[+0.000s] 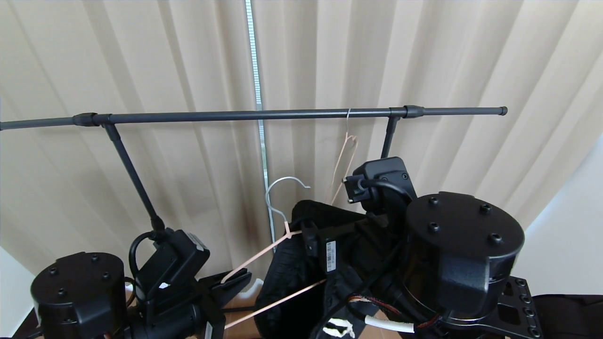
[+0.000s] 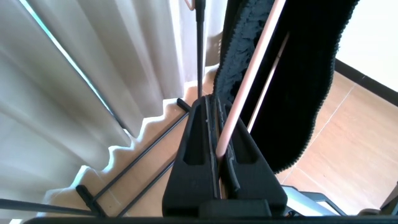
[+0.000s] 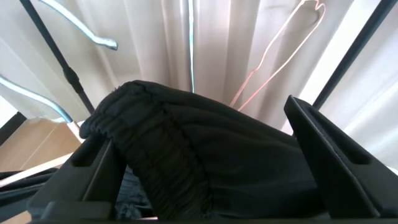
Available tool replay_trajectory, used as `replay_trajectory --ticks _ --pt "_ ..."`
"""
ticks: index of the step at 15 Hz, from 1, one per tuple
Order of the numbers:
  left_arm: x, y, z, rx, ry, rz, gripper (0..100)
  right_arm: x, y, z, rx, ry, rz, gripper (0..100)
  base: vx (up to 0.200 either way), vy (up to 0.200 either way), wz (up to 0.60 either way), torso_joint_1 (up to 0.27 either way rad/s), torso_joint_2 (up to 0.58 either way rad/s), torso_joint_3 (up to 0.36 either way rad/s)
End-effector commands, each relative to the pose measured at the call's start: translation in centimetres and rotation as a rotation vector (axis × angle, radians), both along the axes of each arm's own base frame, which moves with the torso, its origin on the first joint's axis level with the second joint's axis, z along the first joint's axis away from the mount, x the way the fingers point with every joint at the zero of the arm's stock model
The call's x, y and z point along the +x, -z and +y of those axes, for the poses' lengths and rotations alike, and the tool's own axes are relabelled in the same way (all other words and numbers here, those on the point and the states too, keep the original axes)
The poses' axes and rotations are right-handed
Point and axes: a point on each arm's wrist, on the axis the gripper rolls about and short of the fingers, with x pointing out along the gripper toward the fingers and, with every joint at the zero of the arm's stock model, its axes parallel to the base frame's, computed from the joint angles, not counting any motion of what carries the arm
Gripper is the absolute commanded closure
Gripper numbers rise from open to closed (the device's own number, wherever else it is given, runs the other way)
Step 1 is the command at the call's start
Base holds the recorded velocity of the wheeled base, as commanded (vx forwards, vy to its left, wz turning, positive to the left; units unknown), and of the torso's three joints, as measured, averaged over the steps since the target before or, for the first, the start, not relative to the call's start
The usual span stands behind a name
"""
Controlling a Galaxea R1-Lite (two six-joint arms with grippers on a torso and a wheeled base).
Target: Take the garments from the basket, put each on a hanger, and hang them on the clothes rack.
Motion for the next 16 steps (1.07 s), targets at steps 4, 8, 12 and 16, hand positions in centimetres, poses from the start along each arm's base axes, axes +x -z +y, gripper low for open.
replay_trajectory --ticks 4,8,12,16 --pt "0.32 -0.03 -0.01 -0.022 -0.014 -0.002 100 -0.46 -0.06 0.0 0.002 -0.013 -0.001 0 0.0 0.0 0.0 0.0 0.0 0.0" --pt "0.46 -0.01 -0.08 -0.03 -0.017 -0.006 100 -0.69 -0.56 -0.32 0.011 -0.016 -0.007 0 0.0 0.0 0.0 0.0 0.0 0.0" --pt "0.5 -0.01 -0.07 -0.03 -0.018 -0.007 100 -0.83 -0.66 -0.58 0.011 -0.018 -0.008 0 0.0 0.0 0.0 0.0 0.0 0.0" --pt "0.89 0.03 0.16 -0.035 -0.038 -0.013 100 -0.93 -0.51 -0.65 0.006 -0.023 -0.004 0 0.0 0.0 0.0 0.0 0.0 0.0"
